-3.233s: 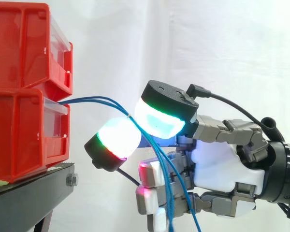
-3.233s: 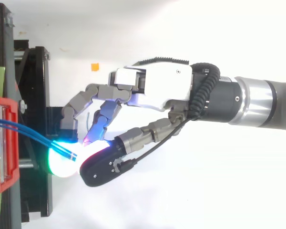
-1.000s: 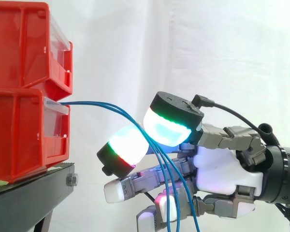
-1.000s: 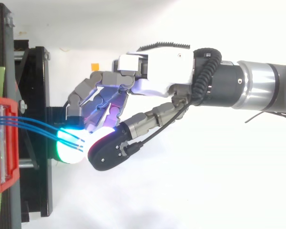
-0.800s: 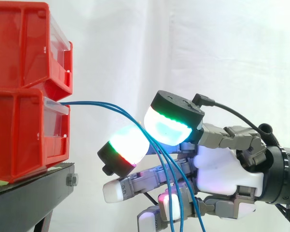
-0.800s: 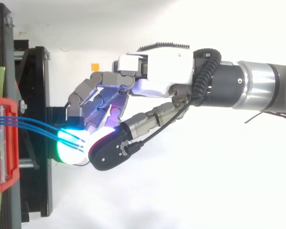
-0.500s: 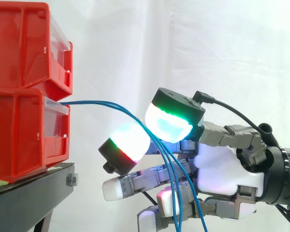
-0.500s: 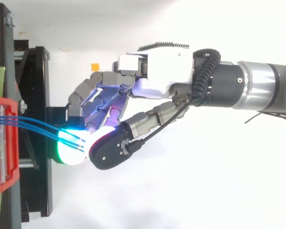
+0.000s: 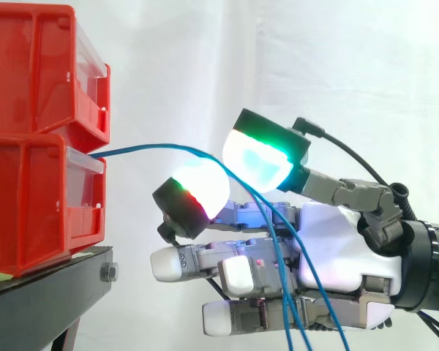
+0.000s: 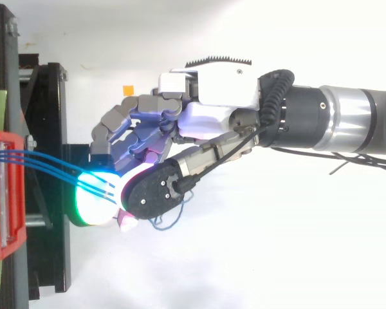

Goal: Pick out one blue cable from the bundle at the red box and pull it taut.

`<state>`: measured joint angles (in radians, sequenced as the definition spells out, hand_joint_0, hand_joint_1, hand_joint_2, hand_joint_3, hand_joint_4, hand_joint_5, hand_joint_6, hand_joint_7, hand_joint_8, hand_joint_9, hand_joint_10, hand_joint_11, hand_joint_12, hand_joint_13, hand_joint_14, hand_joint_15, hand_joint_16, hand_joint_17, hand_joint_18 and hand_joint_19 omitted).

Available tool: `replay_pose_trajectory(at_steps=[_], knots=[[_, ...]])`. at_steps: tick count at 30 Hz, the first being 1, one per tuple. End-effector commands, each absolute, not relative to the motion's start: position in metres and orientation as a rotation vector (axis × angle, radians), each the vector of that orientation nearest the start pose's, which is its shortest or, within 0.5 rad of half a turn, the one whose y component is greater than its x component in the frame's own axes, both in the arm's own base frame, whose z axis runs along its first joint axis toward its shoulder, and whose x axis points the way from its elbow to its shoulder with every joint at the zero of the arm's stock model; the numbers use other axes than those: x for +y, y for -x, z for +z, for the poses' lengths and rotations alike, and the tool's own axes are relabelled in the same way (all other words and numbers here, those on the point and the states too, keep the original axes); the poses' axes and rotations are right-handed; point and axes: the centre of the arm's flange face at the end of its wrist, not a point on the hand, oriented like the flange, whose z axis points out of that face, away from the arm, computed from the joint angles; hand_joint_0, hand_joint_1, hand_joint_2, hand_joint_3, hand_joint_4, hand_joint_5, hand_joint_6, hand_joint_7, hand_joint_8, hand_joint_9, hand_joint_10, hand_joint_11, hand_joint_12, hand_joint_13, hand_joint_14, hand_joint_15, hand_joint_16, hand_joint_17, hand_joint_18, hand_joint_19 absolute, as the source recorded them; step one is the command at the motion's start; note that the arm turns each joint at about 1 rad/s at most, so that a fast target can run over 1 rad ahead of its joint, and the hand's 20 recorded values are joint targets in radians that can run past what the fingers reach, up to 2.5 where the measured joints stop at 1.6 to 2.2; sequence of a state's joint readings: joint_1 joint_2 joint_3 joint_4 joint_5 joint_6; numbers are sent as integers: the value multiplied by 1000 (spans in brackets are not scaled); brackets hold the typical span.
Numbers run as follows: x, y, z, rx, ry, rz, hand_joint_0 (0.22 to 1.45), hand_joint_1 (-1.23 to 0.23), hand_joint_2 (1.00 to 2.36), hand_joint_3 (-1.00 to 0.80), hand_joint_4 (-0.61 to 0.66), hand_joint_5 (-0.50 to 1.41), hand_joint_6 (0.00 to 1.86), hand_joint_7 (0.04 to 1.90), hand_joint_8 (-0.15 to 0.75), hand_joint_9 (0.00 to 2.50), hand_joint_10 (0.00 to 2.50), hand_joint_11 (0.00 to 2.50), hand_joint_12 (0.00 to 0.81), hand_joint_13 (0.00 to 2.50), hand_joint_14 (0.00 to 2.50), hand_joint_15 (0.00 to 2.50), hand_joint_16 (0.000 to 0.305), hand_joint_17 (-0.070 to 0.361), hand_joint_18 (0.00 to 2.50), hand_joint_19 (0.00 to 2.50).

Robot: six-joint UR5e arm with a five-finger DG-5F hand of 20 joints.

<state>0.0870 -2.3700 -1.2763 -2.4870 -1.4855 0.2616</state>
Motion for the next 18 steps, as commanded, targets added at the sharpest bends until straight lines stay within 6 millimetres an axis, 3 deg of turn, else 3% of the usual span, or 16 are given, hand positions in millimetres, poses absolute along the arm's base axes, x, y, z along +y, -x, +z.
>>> replay_pose_trajectory(at_steps=[1,10,18], knots=[[-73,-771,185,909,-1361,1581,662,-664,1014,-289,42,-187,953,707,350,563,6,161,482,1068,0,0,36,81,760,300],[-72,-770,185,899,-1387,1606,663,-659,1016,-291,45,-188,953,715,348,559,7,182,480,1212,2,36,35,79,780,338],[-72,-770,184,889,-1400,1619,664,-657,1015,-292,46,-190,953,711,344,556,7,205,467,1360,9,237,36,80,787,399]])
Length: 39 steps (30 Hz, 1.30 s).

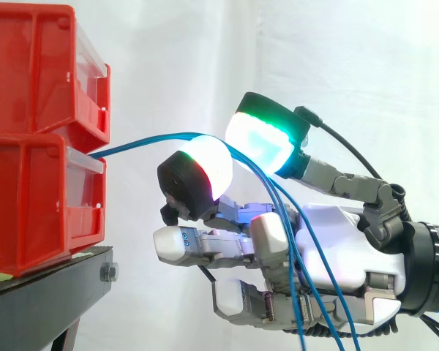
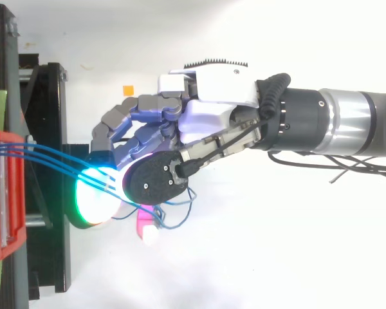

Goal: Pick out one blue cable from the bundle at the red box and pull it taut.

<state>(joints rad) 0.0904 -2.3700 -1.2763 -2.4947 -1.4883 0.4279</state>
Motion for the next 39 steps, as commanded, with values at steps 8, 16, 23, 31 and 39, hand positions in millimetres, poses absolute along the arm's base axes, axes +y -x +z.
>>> replay_pose_trajectory(at_steps=[8,16,23,31,39], knots=[[-72,-770,184,888,-1400,1618,664,-655,1016,-292,46,-191,954,711,337,582,9,251,446,1432,19,533,38,86,804,494],[-76,-770,184,899,-1384,1595,665,-652,1015,-291,40,-191,954,708,328,673,13,380,443,1444,21,759,41,92,837,565],[-77,-769,184,967,-1310,1499,666,-668,1016,-282,7,-190,954,716,324,709,14,417,425,1428,23,838,42,94,858,593],[-83,-767,182,1038,-1248,1396,679,-707,1014,-296,-45,-190,952,720,311,735,14,430,411,1424,24,871,42,95,883,605],[-90,-764,179,1071,-1236,1344,695,-730,1014,-331,-52,-192,949,720,298,827,17,543,414,1435,24,884,42,94,890,602]])
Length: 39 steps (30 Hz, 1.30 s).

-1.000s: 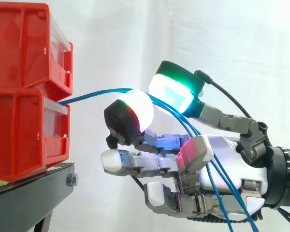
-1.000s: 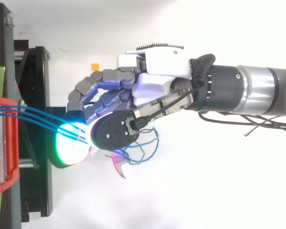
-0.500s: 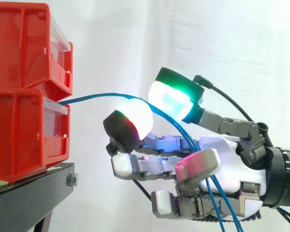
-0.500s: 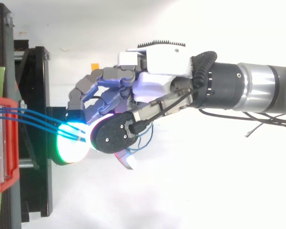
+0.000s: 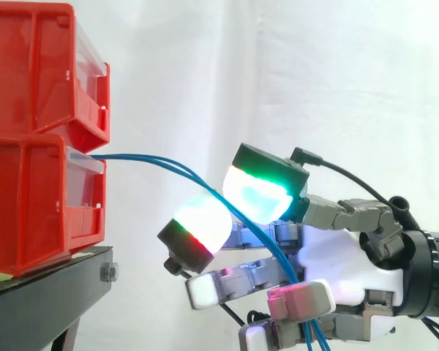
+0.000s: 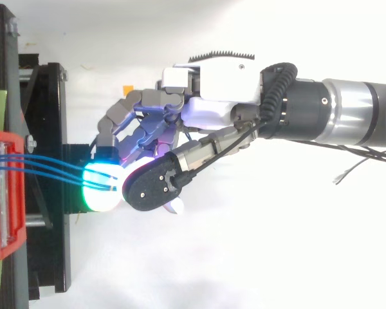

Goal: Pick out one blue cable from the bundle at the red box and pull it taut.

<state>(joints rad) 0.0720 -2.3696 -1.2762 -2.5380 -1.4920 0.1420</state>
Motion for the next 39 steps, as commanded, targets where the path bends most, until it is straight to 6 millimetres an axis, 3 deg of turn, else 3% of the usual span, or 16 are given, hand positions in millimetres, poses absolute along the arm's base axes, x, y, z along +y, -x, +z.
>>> replay_pose_trajectory(at_steps=[1,16,24,35,39], knots=[[-91,-764,179,1071,-1234,1340,695,-730,1013,-331,-49,-192,949,717,293,867,20,594,414,1434,24,891,42,94,888,609],[-99,-763,180,1076,-1219,1312,685,-712,1013,-339,-40,-195,947,722,276,1210,21,981,415,1391,24,870,40,90,873,623],[-100,-763,179,1076,-1219,1309,693,-732,1012,-342,-46,-195,946,717,278,1217,22,994,415,1386,24,872,40,89,873,636],[-101,-758,201,1127,-1163,1234,724,-808,1009,-394,-43,-192,944,700,278,1202,23,967,414,1381,26,864,40,89,925,657],[-102,-755,199,1145,-1176,1218,727,-816,1009,-400,-51,-191,943,702,279,1191,25,946,416,1377,26,859,40,89,926,666]])
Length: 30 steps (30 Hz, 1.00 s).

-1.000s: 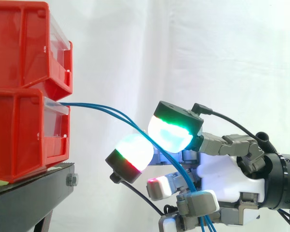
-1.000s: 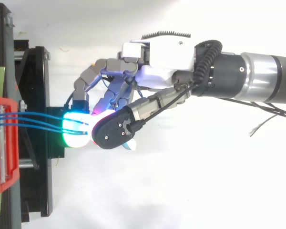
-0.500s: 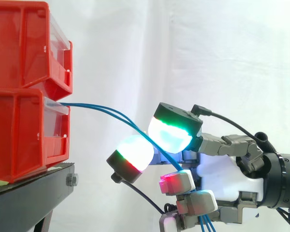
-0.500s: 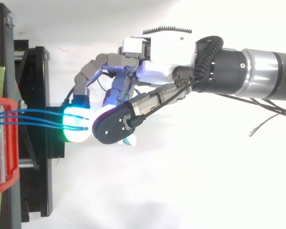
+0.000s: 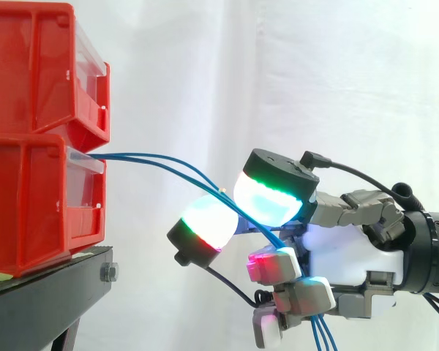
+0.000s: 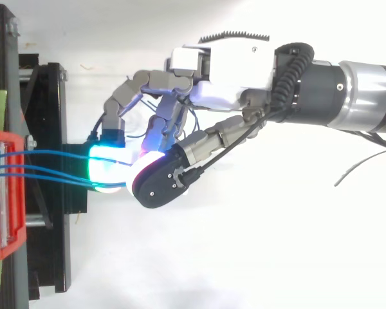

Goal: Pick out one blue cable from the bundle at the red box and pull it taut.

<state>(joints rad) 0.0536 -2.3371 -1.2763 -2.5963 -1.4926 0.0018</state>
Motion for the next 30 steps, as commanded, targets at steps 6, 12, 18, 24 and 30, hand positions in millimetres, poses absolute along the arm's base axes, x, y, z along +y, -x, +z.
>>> replay_pose_trajectory(at_steps=[6,12,18,24,30], knots=[[-101,-751,210,1166,-1176,1199,755,-875,1006,-422,-52,-192,948,738,287,1177,23,940,414,1366,25,850,40,89,950,673],[-101,-747,213,1197,-1182,1174,774,-905,1006,-441,-50,-192,952,748,284,1175,24,950,413,1365,26,848,40,90,960,685],[-101,-747,211,1199,-1182,1169,797,-919,1002,-477,-43,-191,957,737,286,1183,23,948,412,1363,26,845,40,90,964,693],[-101,-747,211,1198,-1183,1167,811,-944,1000,-500,6,-184,959,760,290,1193,23,951,412,1364,26,849,40,90,982,674],[-101,-747,212,1197,-1180,1170,780,-970,1000,-500,59,-178,959,747,293,1212,24,968,415,1363,26,841,40,90,999,634]])
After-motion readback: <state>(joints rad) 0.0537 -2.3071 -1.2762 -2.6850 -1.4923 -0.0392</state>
